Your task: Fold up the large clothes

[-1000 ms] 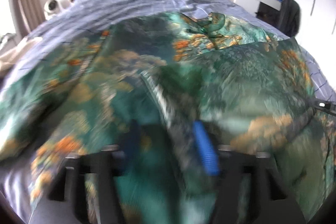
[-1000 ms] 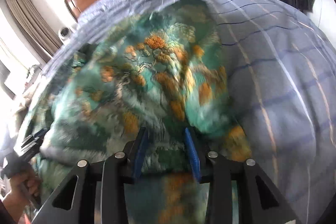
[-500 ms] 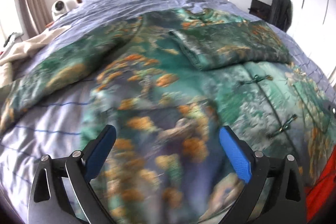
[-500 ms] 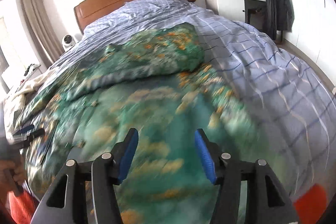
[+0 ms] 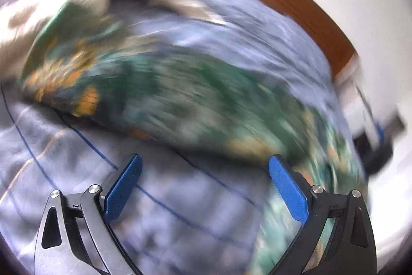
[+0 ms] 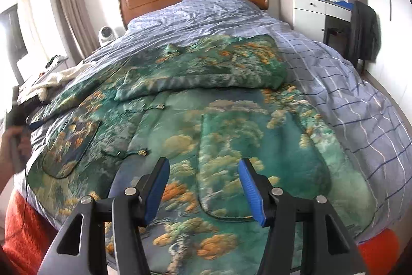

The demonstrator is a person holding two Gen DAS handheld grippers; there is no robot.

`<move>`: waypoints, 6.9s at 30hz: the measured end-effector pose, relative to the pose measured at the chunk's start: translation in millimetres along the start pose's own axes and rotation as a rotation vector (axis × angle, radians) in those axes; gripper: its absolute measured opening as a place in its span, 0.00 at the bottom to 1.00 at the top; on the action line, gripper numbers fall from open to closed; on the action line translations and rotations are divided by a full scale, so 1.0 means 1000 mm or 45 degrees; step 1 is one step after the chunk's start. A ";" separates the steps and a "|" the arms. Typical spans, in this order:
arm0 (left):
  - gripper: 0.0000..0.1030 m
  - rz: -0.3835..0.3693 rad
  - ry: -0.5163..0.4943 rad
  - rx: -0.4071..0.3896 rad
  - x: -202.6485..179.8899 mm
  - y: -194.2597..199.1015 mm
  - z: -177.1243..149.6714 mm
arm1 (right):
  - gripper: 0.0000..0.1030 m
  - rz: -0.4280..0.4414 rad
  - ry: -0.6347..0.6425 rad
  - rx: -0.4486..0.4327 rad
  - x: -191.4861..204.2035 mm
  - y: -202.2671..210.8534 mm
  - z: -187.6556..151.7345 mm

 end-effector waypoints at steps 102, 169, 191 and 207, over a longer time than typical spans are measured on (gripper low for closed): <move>0.85 -0.028 -0.712 0.159 -0.275 -0.140 -0.040 | 0.51 0.257 0.066 0.203 0.036 -0.247 0.146; 0.19 -0.239 -0.780 0.481 -0.067 0.079 -0.221 | 0.18 0.410 -0.176 0.480 -0.111 -0.002 -0.004; 0.64 -0.264 -0.638 0.557 -0.019 0.088 -0.207 | 0.41 0.355 -0.187 0.515 -0.098 0.021 -0.040; 0.09 -0.487 -0.597 0.450 -0.059 0.161 -0.171 | 0.13 0.526 -0.318 0.396 -0.075 0.065 0.019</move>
Point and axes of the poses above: each gripper's, at about its wrist camera, not at the fingertips, and y roughly against the way its jaws point, x to its left, z to its top, the point moved 6 cm from there along -y, roughly the way its jaws point, and after that the axes turned 4 degrees about z, right-handed, at the moved point
